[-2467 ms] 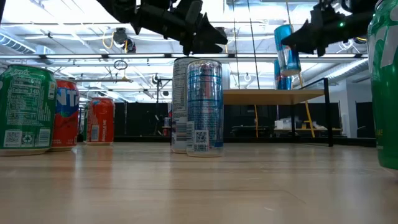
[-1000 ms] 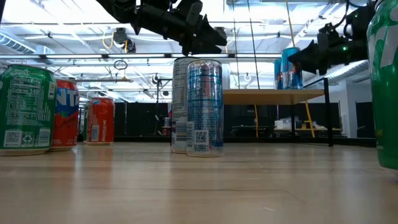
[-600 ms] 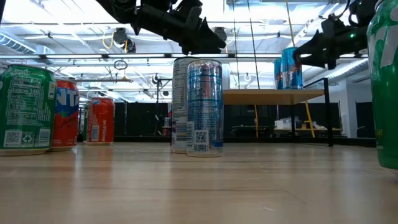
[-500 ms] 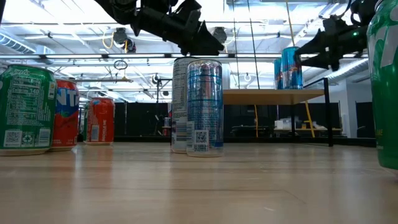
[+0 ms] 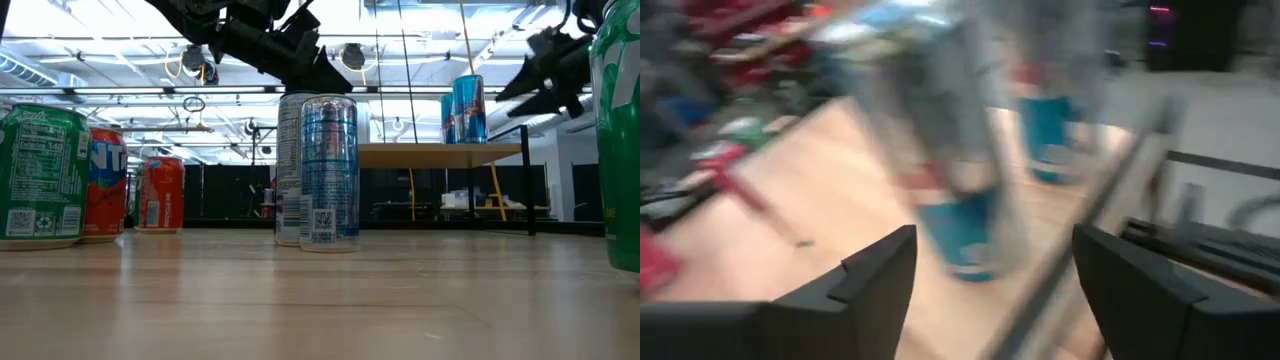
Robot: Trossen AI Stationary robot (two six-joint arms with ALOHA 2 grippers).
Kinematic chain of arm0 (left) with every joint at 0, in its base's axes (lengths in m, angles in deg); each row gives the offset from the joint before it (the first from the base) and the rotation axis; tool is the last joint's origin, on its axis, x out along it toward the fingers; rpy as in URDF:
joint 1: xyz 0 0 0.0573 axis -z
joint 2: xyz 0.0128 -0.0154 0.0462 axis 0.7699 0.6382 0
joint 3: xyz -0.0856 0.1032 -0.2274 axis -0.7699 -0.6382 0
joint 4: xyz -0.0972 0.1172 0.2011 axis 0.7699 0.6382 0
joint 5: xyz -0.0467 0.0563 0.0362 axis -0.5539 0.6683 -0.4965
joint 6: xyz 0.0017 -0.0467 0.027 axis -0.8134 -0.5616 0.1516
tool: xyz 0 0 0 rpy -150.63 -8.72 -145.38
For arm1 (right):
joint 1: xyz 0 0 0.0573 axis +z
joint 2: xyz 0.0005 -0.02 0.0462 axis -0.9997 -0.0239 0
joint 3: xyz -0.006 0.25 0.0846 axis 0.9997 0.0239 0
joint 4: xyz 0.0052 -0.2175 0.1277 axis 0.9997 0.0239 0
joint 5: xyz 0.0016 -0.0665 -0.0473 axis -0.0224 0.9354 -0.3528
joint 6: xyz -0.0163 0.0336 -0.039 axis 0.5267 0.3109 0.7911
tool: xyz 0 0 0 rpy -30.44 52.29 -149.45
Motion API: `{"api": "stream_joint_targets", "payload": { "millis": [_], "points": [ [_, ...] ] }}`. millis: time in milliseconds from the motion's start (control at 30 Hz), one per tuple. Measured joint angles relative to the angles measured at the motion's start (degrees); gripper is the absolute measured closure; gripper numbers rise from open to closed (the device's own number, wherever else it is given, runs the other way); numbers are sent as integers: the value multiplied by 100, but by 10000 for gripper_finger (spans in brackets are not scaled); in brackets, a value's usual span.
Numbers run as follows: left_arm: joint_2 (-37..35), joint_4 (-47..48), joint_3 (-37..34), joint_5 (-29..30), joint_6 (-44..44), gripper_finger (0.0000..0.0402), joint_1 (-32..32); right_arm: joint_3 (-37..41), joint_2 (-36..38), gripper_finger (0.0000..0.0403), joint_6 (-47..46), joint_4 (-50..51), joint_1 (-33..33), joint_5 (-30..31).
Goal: Place canned beverage on shelf
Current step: Put the bottom blue soda can on the shelf aligned with the other blue soda can
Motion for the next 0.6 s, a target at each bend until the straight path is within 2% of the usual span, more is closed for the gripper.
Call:
{"api": "stream_joint_targets", "payload": {
  "millis": [100,400,600],
  "points": [
    [0,-6,0,0,7,114,-14,-7,53,177,-46,18,174,-342],
    [1,-361,0,0,11,114,-12,48,-525,289,-10,-182,797,-313],
    [2,-557,0,10,9,114,-17,48,-850,328,18,-640,957,-114]
  ]
}}
